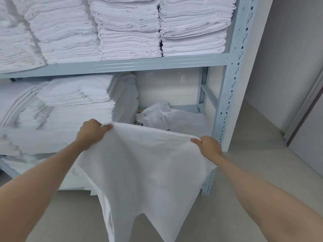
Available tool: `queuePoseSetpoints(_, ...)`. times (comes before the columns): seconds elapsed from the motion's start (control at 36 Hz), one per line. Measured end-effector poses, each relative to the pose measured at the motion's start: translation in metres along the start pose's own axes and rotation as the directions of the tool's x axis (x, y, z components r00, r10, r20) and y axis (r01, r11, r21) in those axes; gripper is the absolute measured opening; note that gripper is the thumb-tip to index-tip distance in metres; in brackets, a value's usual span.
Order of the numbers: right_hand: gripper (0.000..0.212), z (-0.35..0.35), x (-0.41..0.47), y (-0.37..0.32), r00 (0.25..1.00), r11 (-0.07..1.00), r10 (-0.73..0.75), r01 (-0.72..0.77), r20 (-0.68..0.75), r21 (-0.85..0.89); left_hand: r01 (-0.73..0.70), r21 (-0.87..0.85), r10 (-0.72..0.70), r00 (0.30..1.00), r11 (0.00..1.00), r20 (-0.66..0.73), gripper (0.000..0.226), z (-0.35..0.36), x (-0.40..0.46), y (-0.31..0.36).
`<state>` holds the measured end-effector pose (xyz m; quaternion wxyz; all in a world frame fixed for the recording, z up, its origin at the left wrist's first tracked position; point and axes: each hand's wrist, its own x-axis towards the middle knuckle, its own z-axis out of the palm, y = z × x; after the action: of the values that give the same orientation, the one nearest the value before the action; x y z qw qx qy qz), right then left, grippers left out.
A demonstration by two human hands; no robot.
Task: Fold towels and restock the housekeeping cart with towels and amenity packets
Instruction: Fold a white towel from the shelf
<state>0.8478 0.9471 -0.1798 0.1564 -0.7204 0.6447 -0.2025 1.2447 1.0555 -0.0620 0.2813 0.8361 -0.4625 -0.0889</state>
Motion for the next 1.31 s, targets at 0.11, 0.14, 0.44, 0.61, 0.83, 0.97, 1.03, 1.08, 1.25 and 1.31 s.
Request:
queuePoseSetpoints(0.11, 0.063, -0.009, 0.008, -0.001, 0.996, 0.996, 0.085, -0.085, -0.039, 0.002, 0.129, -0.109, -0.116, 0.987, 0.986, 0.114, 0.058, -0.003, -0.009, -0.017)
queuePoseSetpoints(0.14, 0.059, -0.008, 0.009, -0.004, 0.991, 0.991, 0.134, -0.134, -0.007, 0.025, 0.16, -0.128, -0.137, 0.976, 0.979, 0.17, 0.052, 0.002, -0.013, -0.016)
queuePoseSetpoints(0.44, 0.026, 0.014, -0.007, -0.078, 0.961, 0.999, 0.018, -0.01, 0.276, -0.03, 0.185, -0.244, -0.052, 0.883, 0.952, 0.466, 0.024, 0.078, -0.048, 0.038)
queuePoseSetpoints(0.61, 0.039, -0.003, -0.014, -0.098, 0.96, 0.998, -0.056, 0.051, 0.275, 0.025, 0.063, -0.273, 0.068, 0.894, 0.96, 0.443, 0.027, 0.089, -0.046, 0.057)
queuePoseSetpoints(0.83, 0.027, -0.042, -0.032, -0.114, 0.945, 0.912, 0.002, -0.137, 0.327, 0.388, -0.1, -0.238, 0.185, 0.911, 0.966, 0.369, 0.038, 0.096, -0.052, 0.092)
queuePoseSetpoints(0.97, 0.023, -0.042, -0.051, -0.132, 0.919, 0.813, -0.007, -0.224, 0.393, 0.537, -0.164, -0.302, 0.268, 0.9, 0.939, 0.344, 0.051, 0.103, -0.067, 0.134)
queuePoseSetpoints(1.03, 0.021, -0.049, -0.054, -0.129, 0.912, 0.742, 0.005, -0.278, 0.411, 0.609, -0.182, -0.315, 0.295, 0.886, 0.931, 0.359, 0.052, 0.102, -0.067, 0.139)
queuePoseSetpoints(1.08, 0.021, -0.054, -0.058, -0.126, 0.905, 0.71, 0.006, -0.303, 0.425, 0.635, -0.219, -0.297, 0.323, 0.873, 0.929, 0.365, 0.052, 0.101, -0.068, 0.143)
queuePoseSetpoints(1.25, 0.027, -0.058, -0.065, -0.124, 0.905, 0.619, 0.041, -0.356, 0.423, 0.7, -0.35, -0.236, 0.417, 0.832, 0.907, 0.366, 0.056, 0.099, -0.079, 0.157)
queuePoseSetpoints(1.31, 0.028, -0.059, -0.064, -0.12, 0.907, 0.59, 0.056, -0.367, 0.417, 0.719, -0.351, -0.274, 0.436, 0.811, 0.896, 0.389, 0.054, 0.098, -0.083, 0.157)
